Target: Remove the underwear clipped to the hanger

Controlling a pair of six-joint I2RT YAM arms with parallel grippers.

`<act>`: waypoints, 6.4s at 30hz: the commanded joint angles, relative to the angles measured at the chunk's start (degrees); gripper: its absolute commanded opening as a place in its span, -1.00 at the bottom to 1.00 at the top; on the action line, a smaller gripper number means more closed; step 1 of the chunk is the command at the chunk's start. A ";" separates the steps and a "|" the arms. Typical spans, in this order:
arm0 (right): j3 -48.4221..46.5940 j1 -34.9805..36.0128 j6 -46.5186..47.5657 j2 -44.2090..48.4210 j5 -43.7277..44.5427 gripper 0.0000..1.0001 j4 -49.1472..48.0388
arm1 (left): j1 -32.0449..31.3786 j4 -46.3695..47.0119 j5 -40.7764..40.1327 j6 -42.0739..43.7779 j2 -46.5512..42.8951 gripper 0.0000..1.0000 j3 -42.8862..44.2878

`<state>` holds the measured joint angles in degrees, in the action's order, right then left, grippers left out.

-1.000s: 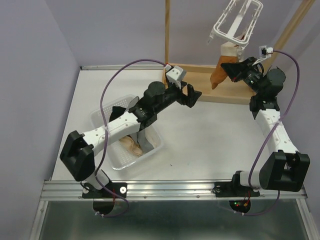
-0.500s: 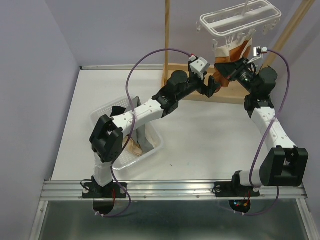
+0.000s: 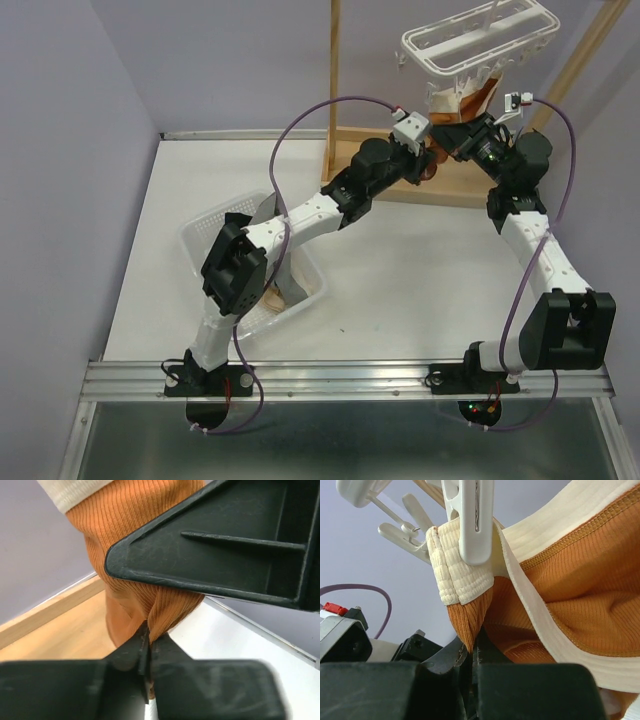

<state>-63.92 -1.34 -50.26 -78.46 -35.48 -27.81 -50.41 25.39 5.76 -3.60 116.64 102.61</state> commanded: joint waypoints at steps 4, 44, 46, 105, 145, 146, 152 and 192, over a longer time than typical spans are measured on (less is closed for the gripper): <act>-3.75 0.64 2.70 1.72 -0.72 -0.56 -0.76 | 0.05 2.12 -4.61 -0.01 -2.46 -1.00 3.31; -18.78 -7.00 16.86 6.92 18.08 0.51 21.39 | -3.37 5.90 1.63 5.96 1.31 -1.00 5.05; -19.66 -7.44 17.47 6.12 18.08 0.51 22.54 | -3.81 5.73 0.84 7.37 1.66 -1.00 6.11; -41.98 -24.06 28.73 -10.21 4.75 0.36 37.49 | -7.33 4.49 -4.00 17.40 1.31 -1.00 6.91; -35.57 -24.14 25.14 -28.32 -33.42 0.66 -29.55 | 9.63 5.02 1.62 -7.48 -5.11 -1.00 0.31; -36.79 -23.88 22.43 -28.85 -33.42 0.66 -31.06 | 9.72 4.85 1.71 -7.39 -5.11 -1.00 0.31; -39.70 -22.04 18.36 -31.93 -32.46 0.65 -36.79 | 9.81 4.41 2.24 -7.39 -5.02 -1.00 0.49; -49.81 -18.26 12.47 -39.49 -26.74 -0.47 -37.05 | 9.81 2.39 3.21 -7.83 -4.75 -1.00 2.07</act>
<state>-110.34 -20.14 -36.80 -118.50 -63.20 -62.06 -40.77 25.47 8.40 -11.07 114.15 101.41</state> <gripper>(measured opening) 0.343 0.041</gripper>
